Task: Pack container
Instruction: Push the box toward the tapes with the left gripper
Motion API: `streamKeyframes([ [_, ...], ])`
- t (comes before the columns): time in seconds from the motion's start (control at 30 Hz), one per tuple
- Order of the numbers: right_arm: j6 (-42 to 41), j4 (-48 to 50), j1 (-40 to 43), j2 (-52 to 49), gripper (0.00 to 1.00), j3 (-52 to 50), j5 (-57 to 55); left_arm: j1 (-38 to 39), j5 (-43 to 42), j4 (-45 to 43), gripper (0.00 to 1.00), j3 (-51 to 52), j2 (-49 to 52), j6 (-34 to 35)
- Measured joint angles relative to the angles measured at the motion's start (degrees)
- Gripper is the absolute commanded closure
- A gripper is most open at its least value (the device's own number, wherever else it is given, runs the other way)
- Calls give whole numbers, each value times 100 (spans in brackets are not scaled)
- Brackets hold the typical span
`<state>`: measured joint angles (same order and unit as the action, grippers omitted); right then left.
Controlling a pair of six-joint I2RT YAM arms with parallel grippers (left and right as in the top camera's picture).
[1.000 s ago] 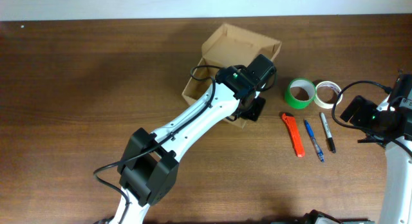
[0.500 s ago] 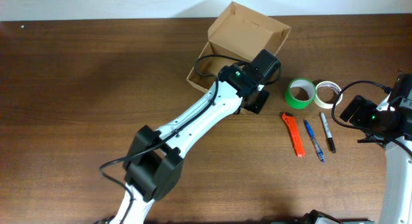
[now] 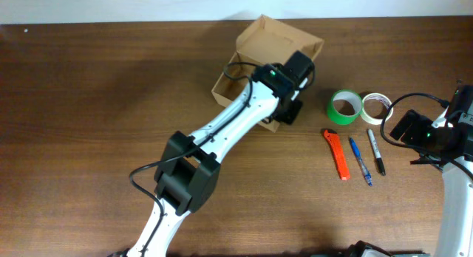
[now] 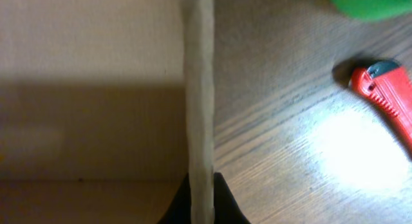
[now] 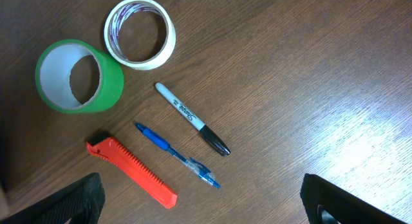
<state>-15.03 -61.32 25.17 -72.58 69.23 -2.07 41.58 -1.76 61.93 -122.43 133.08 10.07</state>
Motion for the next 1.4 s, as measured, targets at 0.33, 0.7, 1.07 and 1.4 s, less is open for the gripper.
streamKeyframes([
  [0.33, 0, 0, 0, 0, 1, 0, 0, -105, -278, 249, 98, -52, 107, -2],
  [0.7, 0, 0, 0, 0, 1, 0, -2, -90, -299, 564, 98, -52, 114, -2],
  [1.07, 0, 0, 0, 0, 1, 0, 68, -85, -295, 734, 98, -90, 232, -24],
  [1.4, 2, 7, 0, 0, 1, 0, 107, -61, -332, 798, 41, -142, 511, -114],
])
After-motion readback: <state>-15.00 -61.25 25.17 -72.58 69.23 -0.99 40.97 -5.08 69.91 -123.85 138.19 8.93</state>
